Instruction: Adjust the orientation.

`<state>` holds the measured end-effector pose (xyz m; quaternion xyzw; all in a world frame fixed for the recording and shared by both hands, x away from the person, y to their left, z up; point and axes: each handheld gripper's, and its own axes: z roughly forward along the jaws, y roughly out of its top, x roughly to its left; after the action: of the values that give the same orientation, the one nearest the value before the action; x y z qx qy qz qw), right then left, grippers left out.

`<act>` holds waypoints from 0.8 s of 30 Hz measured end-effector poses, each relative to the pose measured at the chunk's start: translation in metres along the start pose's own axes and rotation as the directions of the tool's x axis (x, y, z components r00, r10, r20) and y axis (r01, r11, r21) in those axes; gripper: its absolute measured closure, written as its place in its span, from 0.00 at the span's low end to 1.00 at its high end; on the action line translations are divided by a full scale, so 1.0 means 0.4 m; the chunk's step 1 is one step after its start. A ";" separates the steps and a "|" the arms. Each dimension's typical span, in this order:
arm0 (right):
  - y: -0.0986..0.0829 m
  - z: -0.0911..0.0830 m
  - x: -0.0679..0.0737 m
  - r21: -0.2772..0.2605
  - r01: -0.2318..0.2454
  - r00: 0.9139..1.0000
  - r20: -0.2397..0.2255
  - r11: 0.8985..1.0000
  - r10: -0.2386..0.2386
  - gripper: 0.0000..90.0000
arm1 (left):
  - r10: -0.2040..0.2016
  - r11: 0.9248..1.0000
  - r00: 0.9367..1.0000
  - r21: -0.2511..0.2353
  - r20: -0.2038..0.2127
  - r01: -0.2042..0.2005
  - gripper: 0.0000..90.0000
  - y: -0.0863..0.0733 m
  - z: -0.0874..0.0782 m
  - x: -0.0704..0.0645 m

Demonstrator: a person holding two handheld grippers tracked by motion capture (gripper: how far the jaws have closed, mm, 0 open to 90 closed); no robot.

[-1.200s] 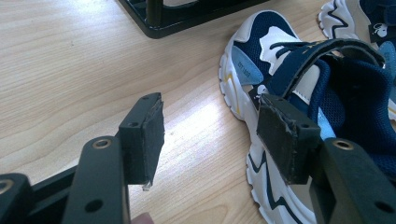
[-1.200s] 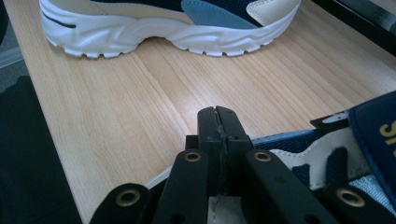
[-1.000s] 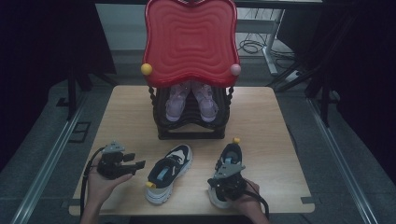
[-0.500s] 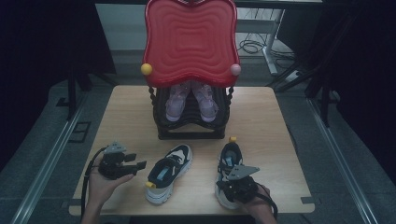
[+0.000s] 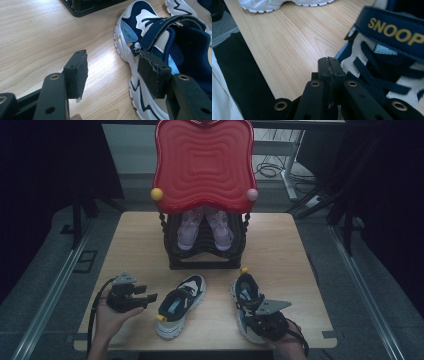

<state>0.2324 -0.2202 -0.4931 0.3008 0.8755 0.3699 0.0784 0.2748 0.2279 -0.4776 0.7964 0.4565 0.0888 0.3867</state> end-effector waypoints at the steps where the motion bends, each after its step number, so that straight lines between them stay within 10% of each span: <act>1: -0.003 -0.003 -0.002 0.000 -0.003 1.000 0.000 1.000 0.003 1.00 | 0.000 1.000 1.000 0.000 0.000 0.000 0.46 0.000 0.000 0.000; 24: -0.093 -0.099 -0.103 -0.027 -0.053 0.992 0.113 0.998 0.056 1.00 | -0.009 1.000 1.000 0.011 -0.004 0.009 0.47 -0.002 0.008 0.002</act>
<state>0.2338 -0.2883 -0.4942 0.3443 0.8567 0.3644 0.1217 0.2763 0.2270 -0.4805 0.7963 0.4611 0.0863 0.3820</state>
